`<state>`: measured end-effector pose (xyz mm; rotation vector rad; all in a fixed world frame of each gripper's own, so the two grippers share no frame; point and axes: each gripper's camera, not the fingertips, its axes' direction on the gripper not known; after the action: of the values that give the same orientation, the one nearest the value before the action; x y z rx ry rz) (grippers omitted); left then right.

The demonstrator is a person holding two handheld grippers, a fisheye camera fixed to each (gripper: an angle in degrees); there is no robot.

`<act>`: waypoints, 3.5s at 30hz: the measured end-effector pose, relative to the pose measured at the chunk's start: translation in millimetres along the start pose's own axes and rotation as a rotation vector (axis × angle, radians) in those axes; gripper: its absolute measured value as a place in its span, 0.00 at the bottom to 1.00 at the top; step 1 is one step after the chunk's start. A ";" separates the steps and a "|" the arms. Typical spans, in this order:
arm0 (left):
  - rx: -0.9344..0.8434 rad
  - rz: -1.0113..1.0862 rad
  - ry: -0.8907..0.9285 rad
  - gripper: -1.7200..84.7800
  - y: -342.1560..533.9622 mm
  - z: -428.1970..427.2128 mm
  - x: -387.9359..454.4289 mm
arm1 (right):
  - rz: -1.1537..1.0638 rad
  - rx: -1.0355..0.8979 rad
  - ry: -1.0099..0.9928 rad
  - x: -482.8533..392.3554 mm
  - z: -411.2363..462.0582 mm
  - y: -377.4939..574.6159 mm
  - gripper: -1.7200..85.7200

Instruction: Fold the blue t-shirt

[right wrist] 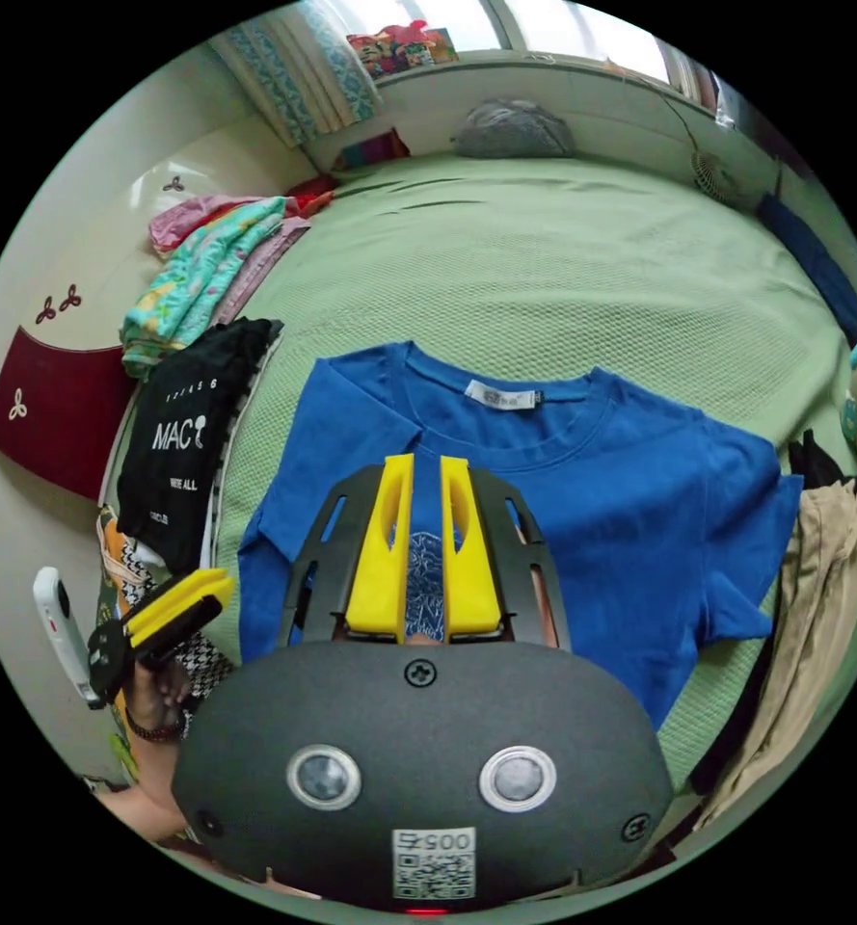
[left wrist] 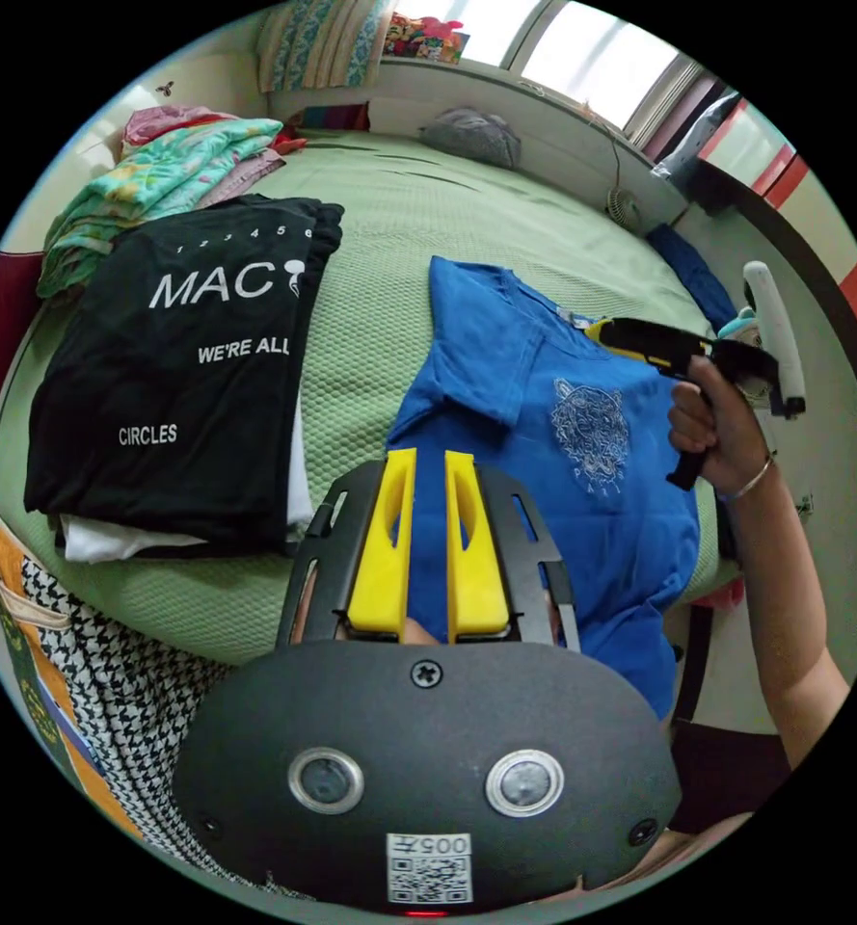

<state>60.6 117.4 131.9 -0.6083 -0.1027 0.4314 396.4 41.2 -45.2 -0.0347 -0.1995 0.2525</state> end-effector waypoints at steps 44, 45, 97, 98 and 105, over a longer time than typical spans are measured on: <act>-0.034 0.297 0.035 0.02 24.0 151.0 252.7 | 0.102 0.116 0.256 169.6 -134.6 81.6 0.08; -0.042 0.307 0.035 0.03 24.1 159.2 259.4 | 0.106 0.115 0.262 175.6 -135.9 78.0 0.08; 0.043 0.397 0.059 0.06 81.6 242.9 281.1 | 0.070 -0.052 0.212 163.3 -87.9 62.0 0.07; 0.041 0.395 0.062 0.06 81.4 242.7 280.3 | 0.059 -0.080 0.230 160.7 -78.9 65.8 0.06; 0.042 0.393 0.071 0.06 81.4 238.0 273.1 | -0.008 -0.173 0.281 158.3 -54.1 92.5 0.03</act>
<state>226.7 418.8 271.3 -0.6026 0.0955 0.7893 534.8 170.1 -73.3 -0.2396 0.0586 0.2188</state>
